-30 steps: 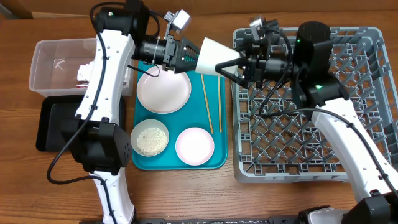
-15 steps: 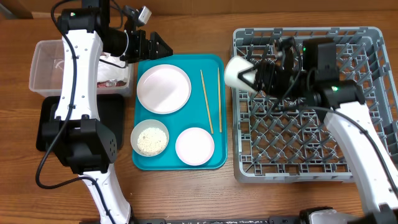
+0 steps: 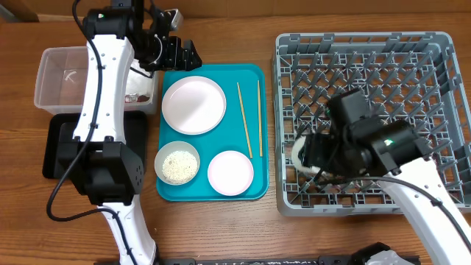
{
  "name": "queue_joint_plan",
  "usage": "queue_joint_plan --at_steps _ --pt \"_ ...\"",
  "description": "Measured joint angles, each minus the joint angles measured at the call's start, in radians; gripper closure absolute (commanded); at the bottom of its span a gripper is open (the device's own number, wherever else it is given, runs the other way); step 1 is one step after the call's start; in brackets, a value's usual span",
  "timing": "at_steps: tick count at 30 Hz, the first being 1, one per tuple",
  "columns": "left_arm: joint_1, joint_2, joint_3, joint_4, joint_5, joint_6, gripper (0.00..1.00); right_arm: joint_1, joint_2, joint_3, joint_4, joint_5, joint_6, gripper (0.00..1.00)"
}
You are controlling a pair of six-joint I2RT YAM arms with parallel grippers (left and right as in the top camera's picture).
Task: Sort waste into correct bins and load items into the dishwasher
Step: 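Place the white cup upside down in the dish rack with right gripper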
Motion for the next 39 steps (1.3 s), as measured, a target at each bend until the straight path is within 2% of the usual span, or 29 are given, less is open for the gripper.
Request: queue_joint_plan --at_steps 5,13,23,24,28,29,31,39 --pt "-0.012 0.000 0.000 0.006 -0.011 0.000 0.13 0.012 0.000 0.000 -0.101 0.033 0.064 0.55" --pt "-0.021 0.000 0.000 0.011 -0.014 -0.004 0.10 0.072 0.010 0.000 -0.119 0.043 0.129 0.55" --pt "-0.021 0.000 0.000 0.011 -0.018 -0.004 0.09 0.117 0.190 -0.007 -0.118 0.063 0.176 0.53" --pt "-0.021 0.000 0.000 0.011 -0.017 -0.004 0.09 0.117 0.208 -0.008 -0.116 0.071 0.180 0.50" --pt "-0.021 0.000 0.000 0.010 -0.018 -0.004 0.08 0.117 0.247 -0.008 -0.100 0.076 0.185 0.24" --pt "-0.021 0.000 0.000 0.011 -0.018 -0.004 0.08 0.117 0.250 -0.008 -0.098 0.077 0.188 0.21" --pt "-0.021 0.000 0.000 0.010 -0.017 -0.004 0.08 0.117 0.252 -0.008 -0.099 0.077 0.191 0.18" --pt "-0.021 0.000 0.000 0.011 -0.017 -0.004 0.07 0.117 0.253 -0.003 -0.067 0.077 0.192 0.18"
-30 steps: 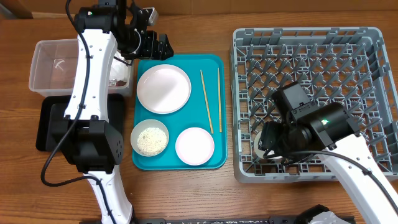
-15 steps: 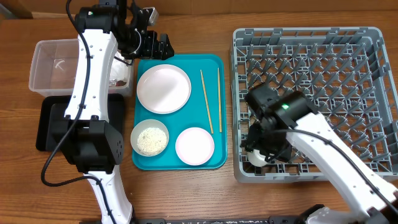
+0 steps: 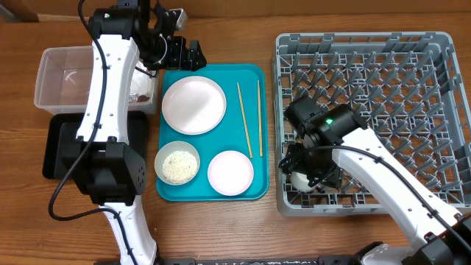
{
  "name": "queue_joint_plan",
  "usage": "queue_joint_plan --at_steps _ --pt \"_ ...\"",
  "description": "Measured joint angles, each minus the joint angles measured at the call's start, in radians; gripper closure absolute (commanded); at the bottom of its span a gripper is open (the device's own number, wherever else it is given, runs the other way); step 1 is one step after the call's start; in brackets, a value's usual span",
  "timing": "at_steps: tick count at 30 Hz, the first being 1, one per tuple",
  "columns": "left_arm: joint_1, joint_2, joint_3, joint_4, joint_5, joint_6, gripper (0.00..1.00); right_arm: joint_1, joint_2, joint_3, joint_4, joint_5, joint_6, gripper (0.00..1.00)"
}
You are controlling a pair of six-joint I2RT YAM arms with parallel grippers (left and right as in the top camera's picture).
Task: Sort waste into correct bins and load items into the dishwasher
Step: 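Place the white cup upside down in the dish rack with right gripper, then grasp the rice-filled bowl with the left gripper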
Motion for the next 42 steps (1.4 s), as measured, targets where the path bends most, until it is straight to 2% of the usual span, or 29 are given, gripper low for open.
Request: queue_joint_plan --at_steps 10,14,18,20,23,26,31,38,42 --pt "0.000 0.000 0.007 -0.021 -0.001 -0.003 0.13 0.000 0.001 0.232 0.010 0.001 -0.058 0.18" --pt "0.000 0.002 0.087 -0.137 -0.005 -0.010 0.22 0.006 0.001 0.278 0.055 0.000 -0.077 0.18" --pt "0.000 0.002 0.292 -0.380 -0.026 -0.027 0.20 0.036 0.001 0.279 0.135 -0.010 -0.090 0.18" --pt "-0.002 -0.028 0.343 -0.398 -0.053 -0.080 0.21 0.066 0.002 0.279 0.172 -0.013 -0.098 0.18" --pt "-0.020 -0.074 0.326 -0.402 -0.102 -0.125 0.20 0.082 0.006 0.280 0.171 -0.011 -0.105 0.18" --pt "-0.062 -0.159 0.199 -0.399 -0.195 -0.178 0.21 0.077 0.014 0.280 0.154 0.002 -0.111 0.16" --pt "-0.121 -0.304 -0.135 -0.395 -0.282 -0.270 0.27 -0.002 0.016 0.280 0.130 0.030 -0.124 0.15" --pt "-0.151 -0.343 -0.567 -0.116 -0.325 -0.372 0.34 -0.143 0.016 0.280 0.104 0.048 -0.161 0.14" --pt "-0.168 -0.342 -0.706 0.015 -0.332 -0.415 0.37 -0.173 0.016 0.280 0.088 0.052 -0.173 0.14"
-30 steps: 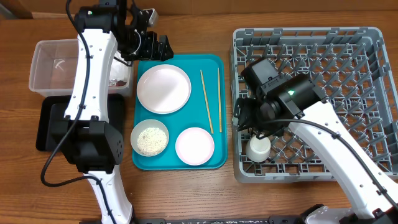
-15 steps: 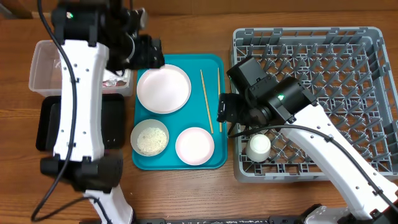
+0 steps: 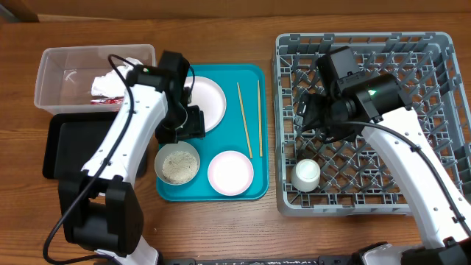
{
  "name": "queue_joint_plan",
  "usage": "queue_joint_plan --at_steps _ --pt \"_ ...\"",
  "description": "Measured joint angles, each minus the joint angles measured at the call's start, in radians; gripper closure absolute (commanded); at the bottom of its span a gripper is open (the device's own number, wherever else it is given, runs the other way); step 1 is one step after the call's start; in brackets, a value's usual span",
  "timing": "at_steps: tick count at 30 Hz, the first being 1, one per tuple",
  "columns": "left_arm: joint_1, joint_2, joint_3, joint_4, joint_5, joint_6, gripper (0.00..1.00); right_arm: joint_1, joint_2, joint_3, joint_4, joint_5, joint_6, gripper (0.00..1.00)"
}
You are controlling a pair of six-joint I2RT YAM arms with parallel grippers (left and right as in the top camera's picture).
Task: Sort waste into correct bins and load items into the dishwasher
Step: 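Grasp the rice-filled bowl with the left gripper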
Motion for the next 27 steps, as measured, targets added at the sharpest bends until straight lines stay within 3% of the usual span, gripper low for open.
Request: queue_joint_plan --at_steps 7,18,24,27 --pt "-0.049 0.000 -0.145 0.180 -0.034 -0.034 0.46 -0.005 0.000 0.000 0.000 0.000 -0.020 0.14" --pt "-0.080 0.000 -0.304 0.327 -0.074 -0.040 0.70 -0.005 0.000 0.000 0.000 0.000 -0.026 0.14" --pt "-0.081 0.000 -0.346 0.372 -0.090 -0.043 0.96 -0.005 0.000 0.000 0.001 0.000 -0.026 0.14" --pt "-0.087 -0.001 -0.346 0.370 -0.097 -0.043 0.96 -0.005 0.000 0.000 0.000 0.001 -0.026 0.14"
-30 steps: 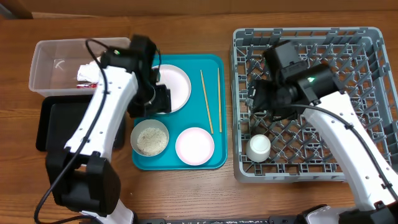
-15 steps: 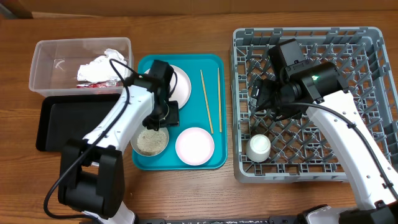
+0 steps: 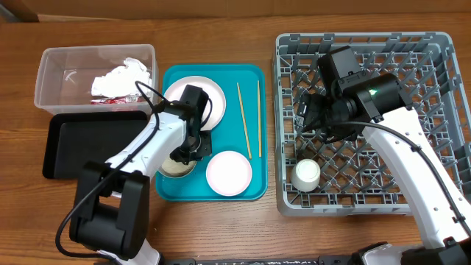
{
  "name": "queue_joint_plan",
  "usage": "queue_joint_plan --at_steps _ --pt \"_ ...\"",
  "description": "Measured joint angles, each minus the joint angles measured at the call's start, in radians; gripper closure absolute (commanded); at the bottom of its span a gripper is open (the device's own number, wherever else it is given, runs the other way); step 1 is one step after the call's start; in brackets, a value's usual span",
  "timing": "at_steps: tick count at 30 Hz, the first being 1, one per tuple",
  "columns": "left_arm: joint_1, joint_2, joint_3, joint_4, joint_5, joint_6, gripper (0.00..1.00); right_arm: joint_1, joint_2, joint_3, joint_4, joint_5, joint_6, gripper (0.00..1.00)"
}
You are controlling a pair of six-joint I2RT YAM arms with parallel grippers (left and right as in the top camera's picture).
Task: Sort waste into correct bins and load items into the dishwasher
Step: 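Grasp the rice-filled bowl with the left gripper, then pour the rice from the bowl onto the black tray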
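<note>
A teal tray (image 3: 254, 73) holds a white plate (image 3: 213, 99), a rice bowl (image 3: 171, 169), a small white dish (image 3: 229, 173) and two chopsticks (image 3: 243, 118). My left gripper (image 3: 185, 153) is down over the rice bowl's far rim and hides most of it. Its jaws cannot be made out. A white cup (image 3: 306, 174) stands in the near left corner of the grey dish rack (image 3: 434, 44). My right gripper (image 3: 307, 118) hovers open above the rack's left side with nothing in it.
At the back left is a clear bin (image 3: 55, 77) with crumpled wrappers (image 3: 118, 77) in it. A black tray (image 3: 77, 147) lies in front of the bin. The left arm crosses over the white plate.
My left gripper has moved from the near edge of the white plate down onto the rice bowl. The right arm and the cup have not moved.
At first my left gripper was by the clear bin, and my right gripper held the white cup low in the rack. Then the cup stood in the rack's near left corner and the right gripper was raised. The left gripper went to the tray and is now at the rice bowl.
</note>
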Motion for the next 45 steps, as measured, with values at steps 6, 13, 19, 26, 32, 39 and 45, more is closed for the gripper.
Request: queue_joint_plan --at_steps 6,13,19,26,32,39,45 --pt "0.000 -0.005 0.003 -0.022 0.012 0.000 0.96 0.000 0.000 0.000 0.000 0.003 0.000 0.14" --pt "0.000 -0.003 0.156 -0.235 0.113 0.002 0.96 0.000 0.000 0.000 0.000 0.014 -0.001 0.14" --pt "0.042 -0.003 0.486 -0.454 0.160 0.035 0.96 0.000 0.000 0.000 0.005 0.019 -0.002 0.14" --pt "0.279 -0.005 0.600 -0.553 0.253 0.180 0.96 0.000 0.001 0.000 0.006 0.022 -0.004 0.14" --pt "0.567 -0.005 0.527 -0.463 0.437 0.351 0.96 0.000 0.001 0.000 0.006 0.022 -0.003 0.14" --pt "0.837 -0.005 0.280 -0.253 0.743 0.434 0.96 0.000 0.001 0.000 -0.003 0.025 -0.003 0.14" --pt "1.021 -0.005 0.120 -0.102 1.044 0.449 0.96 0.000 0.001 0.000 -0.005 0.025 -0.004 0.14"
